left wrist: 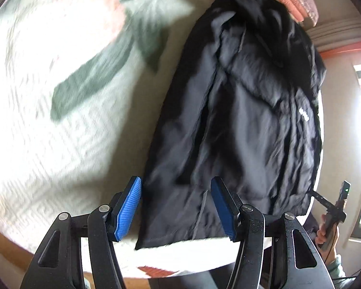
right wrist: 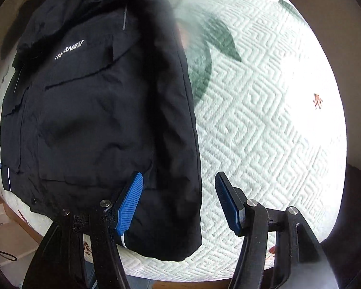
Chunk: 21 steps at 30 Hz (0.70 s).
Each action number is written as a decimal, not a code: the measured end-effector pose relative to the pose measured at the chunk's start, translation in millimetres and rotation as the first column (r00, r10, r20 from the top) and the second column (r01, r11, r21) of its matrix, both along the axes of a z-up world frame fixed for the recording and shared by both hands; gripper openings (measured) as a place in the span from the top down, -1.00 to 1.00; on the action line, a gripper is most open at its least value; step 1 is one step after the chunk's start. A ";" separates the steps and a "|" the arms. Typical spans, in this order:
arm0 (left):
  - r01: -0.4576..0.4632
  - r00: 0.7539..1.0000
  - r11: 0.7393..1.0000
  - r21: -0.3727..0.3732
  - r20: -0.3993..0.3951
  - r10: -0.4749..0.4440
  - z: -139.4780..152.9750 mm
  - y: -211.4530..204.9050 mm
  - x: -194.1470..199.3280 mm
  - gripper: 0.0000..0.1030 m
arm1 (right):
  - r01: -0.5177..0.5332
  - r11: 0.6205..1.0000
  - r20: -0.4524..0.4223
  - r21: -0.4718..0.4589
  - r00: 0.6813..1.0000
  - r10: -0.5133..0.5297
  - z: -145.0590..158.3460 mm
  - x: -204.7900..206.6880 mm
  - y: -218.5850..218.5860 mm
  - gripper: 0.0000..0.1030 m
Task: Fold large clothes
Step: 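Grasp the jacket hem with both grippers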
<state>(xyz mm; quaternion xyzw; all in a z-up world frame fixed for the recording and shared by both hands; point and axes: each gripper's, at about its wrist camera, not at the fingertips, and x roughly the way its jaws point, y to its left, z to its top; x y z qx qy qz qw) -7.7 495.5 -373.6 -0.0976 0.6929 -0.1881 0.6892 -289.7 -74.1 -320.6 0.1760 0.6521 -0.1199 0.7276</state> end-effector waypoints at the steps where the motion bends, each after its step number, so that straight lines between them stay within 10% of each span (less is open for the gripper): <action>1: 0.003 1.000 1.000 -0.014 -0.021 -0.003 -5.5 1.7 -5.4 -0.20 | 0.007 1.000 0.004 0.022 1.000 -0.007 -2.0 -6.0 -1.6 -0.25; 21: 0.040 0.999 0.999 0.013 0.005 -0.040 -24.8 -28.8 -33.8 -0.19 | -0.052 0.989 0.033 0.139 0.998 0.048 -2.9 -41.6 38.1 -0.21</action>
